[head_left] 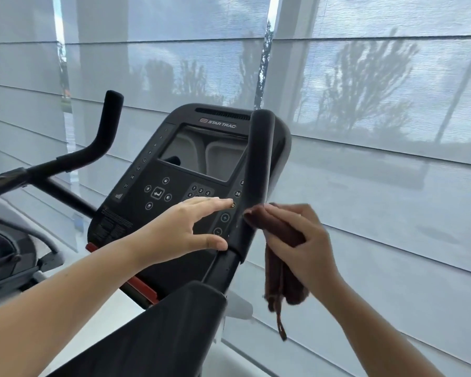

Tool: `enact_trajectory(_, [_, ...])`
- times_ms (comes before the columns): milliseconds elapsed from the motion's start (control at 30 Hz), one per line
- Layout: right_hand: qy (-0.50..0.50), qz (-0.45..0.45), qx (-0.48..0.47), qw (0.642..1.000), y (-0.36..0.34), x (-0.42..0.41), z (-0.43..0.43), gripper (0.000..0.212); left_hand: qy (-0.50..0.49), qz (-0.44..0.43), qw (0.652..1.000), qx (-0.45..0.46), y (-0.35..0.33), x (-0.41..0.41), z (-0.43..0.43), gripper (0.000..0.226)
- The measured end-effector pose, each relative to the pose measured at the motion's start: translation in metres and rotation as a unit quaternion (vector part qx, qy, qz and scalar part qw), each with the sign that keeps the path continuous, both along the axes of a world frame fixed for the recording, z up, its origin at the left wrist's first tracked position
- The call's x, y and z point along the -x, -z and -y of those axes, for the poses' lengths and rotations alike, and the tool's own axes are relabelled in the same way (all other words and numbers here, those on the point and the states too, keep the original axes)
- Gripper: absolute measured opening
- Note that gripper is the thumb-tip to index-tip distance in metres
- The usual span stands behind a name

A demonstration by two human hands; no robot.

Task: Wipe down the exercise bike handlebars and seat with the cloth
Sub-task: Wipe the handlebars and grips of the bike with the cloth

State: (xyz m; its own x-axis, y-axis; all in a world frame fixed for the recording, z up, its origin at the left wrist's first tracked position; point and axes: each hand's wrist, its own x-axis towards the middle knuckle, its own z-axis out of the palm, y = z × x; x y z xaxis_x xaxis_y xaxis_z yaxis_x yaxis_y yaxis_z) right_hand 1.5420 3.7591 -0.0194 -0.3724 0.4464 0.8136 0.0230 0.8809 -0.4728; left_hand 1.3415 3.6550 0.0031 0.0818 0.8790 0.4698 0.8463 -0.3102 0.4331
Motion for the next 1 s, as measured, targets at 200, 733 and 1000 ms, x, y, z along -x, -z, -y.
enact_trajectory(200, [0.077, -0.036, 0.029, 0.996, -0.06, 0.027, -0.012, 0.037, -0.01, 0.014, 1.0, -0.009, 0.0, -0.002, 0.006, 0.07])
enact_trajectory(733, [0.194, 0.321, -0.069, 0.925, -0.076, 0.037, 0.053, 0.036, 0.02, -0.001, 0.999, -0.046, 0.009, 0.028, 0.004, 0.089])
enact_trajectory(1000, [0.143, 0.39, -0.041, 0.909, -0.079, 0.021, 0.085, 0.039, 0.058, 0.022, 0.997, -0.045, 0.016, 0.027, 0.001, 0.093])
